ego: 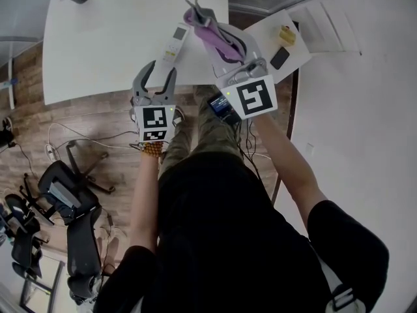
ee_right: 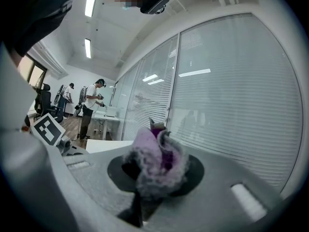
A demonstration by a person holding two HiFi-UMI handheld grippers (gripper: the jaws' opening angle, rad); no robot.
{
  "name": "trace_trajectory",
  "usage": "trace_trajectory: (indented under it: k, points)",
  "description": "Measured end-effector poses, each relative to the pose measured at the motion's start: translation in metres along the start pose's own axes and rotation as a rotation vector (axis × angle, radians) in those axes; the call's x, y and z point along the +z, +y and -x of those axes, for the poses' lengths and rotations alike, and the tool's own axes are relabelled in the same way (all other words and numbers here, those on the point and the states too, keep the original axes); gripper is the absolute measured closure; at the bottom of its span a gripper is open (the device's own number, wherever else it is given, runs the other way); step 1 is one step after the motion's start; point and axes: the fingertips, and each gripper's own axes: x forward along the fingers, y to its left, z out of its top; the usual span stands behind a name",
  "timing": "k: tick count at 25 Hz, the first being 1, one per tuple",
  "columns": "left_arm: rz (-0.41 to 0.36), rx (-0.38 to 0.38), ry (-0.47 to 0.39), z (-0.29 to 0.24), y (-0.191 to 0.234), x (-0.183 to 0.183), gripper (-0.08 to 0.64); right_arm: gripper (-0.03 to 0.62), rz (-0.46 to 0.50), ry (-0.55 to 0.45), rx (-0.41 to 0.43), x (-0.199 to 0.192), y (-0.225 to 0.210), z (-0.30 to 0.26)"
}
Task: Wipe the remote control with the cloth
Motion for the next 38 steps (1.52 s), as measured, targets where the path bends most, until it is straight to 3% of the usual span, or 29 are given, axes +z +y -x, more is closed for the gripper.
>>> trace_trajectory:
  k: [21, 38]
  points:
    - [0.118, -0.078, 0.199, -0.061, 0.002, -0.073, 0.305, 0.538, -0.009, 0.084, 0.162, -0.062, 0.002, -0.067]
    - [0.212, -0.088, 0.292, -0.086, -0.002, -0.106, 0.299, 0.538, -0.006, 0.162, 0.229, -0.102, 0.0, -0.098]
